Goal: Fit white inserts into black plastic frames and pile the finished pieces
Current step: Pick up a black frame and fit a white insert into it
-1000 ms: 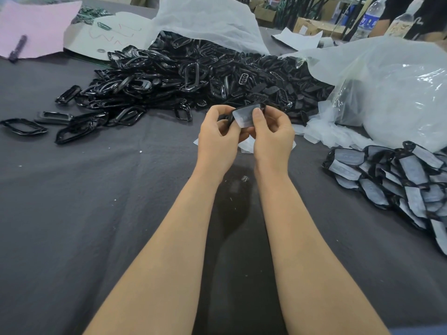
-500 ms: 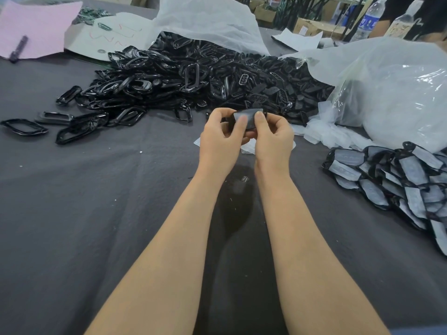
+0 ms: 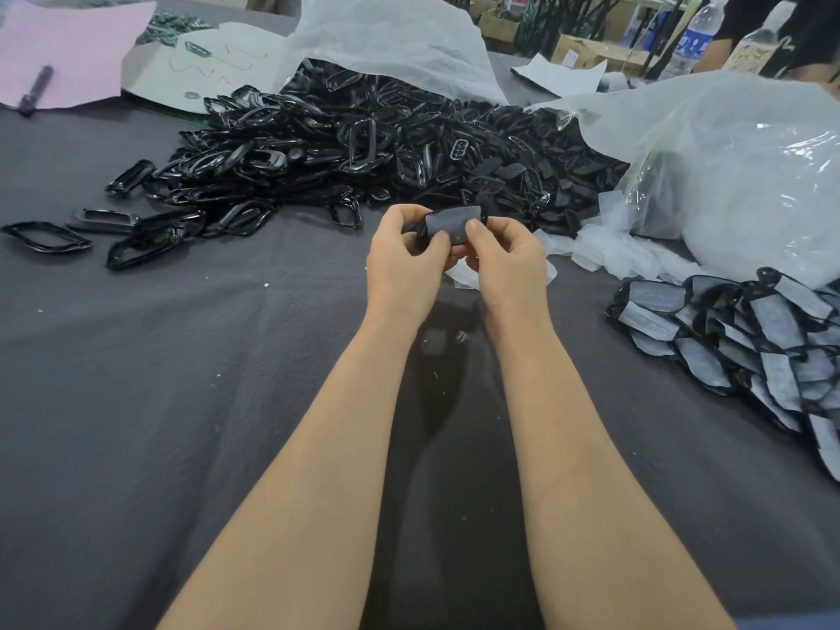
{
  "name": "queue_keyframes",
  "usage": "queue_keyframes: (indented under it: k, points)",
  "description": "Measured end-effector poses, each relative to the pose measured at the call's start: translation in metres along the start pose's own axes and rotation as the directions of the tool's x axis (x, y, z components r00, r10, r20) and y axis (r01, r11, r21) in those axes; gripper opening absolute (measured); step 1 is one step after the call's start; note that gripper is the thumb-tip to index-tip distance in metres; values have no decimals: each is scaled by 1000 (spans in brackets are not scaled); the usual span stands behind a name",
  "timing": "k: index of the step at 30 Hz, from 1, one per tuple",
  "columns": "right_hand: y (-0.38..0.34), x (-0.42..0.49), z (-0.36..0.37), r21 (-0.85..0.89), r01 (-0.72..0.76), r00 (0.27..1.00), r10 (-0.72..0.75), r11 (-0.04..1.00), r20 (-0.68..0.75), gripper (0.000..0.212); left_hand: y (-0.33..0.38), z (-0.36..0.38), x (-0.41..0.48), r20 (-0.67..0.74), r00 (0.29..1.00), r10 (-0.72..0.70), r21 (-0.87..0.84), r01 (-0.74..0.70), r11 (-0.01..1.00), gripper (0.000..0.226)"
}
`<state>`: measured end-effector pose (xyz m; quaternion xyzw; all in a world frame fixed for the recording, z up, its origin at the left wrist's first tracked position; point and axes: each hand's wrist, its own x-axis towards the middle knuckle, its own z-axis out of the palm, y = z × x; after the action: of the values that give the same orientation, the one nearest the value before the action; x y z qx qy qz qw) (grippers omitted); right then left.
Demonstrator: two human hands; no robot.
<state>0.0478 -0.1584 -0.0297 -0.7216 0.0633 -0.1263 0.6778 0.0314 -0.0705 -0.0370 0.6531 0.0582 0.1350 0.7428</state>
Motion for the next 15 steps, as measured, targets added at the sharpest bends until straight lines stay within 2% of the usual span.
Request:
queue_keyframes:
  k: [5, 9, 15]
  points:
    - [1, 0, 0, -26, 17, 1000, -17, 1000, 7, 9, 1, -1, 1, -3, 999, -41, -52, 41, 998, 10]
    - [1, -2, 0, -46, 23, 999, -21, 999, 27, 14, 0, -2, 1, -11, 999, -46, -14, 45, 999, 10]
    - [1, -2, 1, -57, 46, 998, -43, 997, 56, 10, 0, -2, 0, 10, 999, -47, -17, 48, 999, 14]
